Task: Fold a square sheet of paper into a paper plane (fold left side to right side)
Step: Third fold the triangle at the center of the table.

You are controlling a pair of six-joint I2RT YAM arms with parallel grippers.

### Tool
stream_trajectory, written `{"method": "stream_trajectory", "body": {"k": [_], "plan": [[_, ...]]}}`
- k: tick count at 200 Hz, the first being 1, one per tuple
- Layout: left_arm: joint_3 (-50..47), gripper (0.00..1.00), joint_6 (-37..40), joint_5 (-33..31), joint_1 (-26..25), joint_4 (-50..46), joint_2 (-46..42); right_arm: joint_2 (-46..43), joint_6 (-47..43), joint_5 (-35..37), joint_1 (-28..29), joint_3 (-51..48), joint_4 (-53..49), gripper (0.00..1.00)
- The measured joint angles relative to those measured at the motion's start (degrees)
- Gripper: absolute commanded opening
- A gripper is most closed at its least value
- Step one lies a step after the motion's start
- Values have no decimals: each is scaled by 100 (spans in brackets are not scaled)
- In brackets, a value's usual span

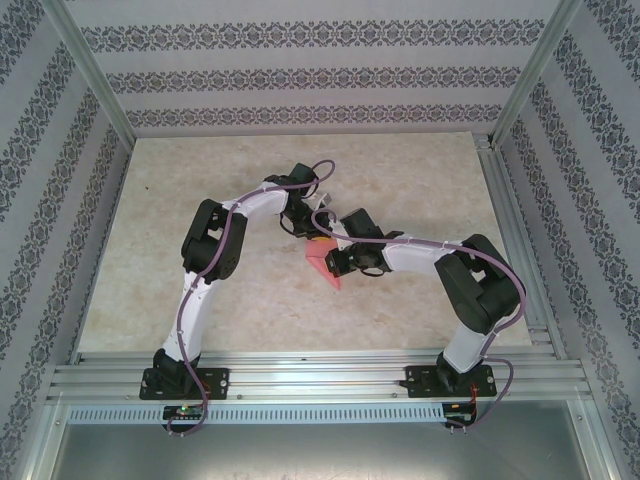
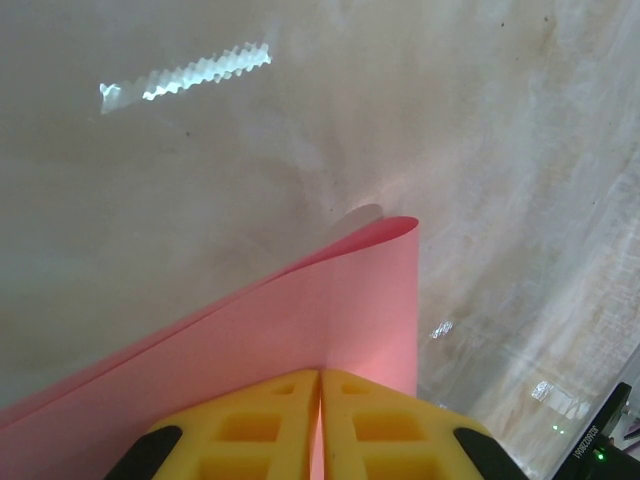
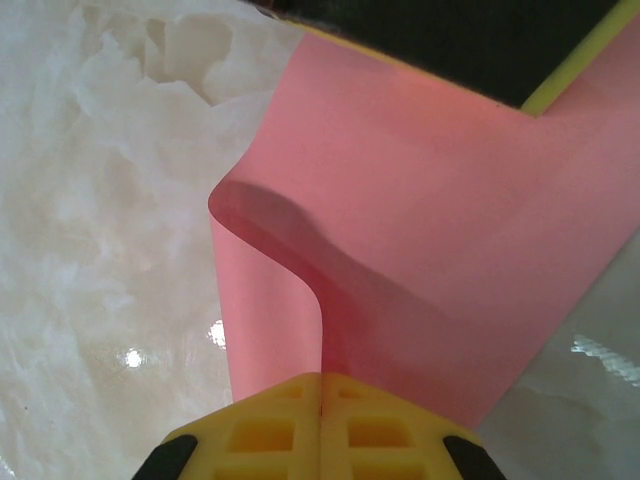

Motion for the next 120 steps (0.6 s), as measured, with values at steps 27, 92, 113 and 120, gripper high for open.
{"method": "stream_trajectory", "body": {"k": [27, 92, 113, 120], "plan": [[0, 12, 11, -9, 0, 0, 0, 0, 98, 0, -2, -55, 37, 0], [-9, 12, 20, -44, -9, 0, -9, 0, 227, 7, -42, -173, 114, 0], [-24, 12, 22, -83, -22, 2, -24, 0, 240, 9, -74, -184, 114, 0], [-24, 13, 20, -94, -26, 2, -28, -2, 247, 11, -74, -186, 114, 0]]}}
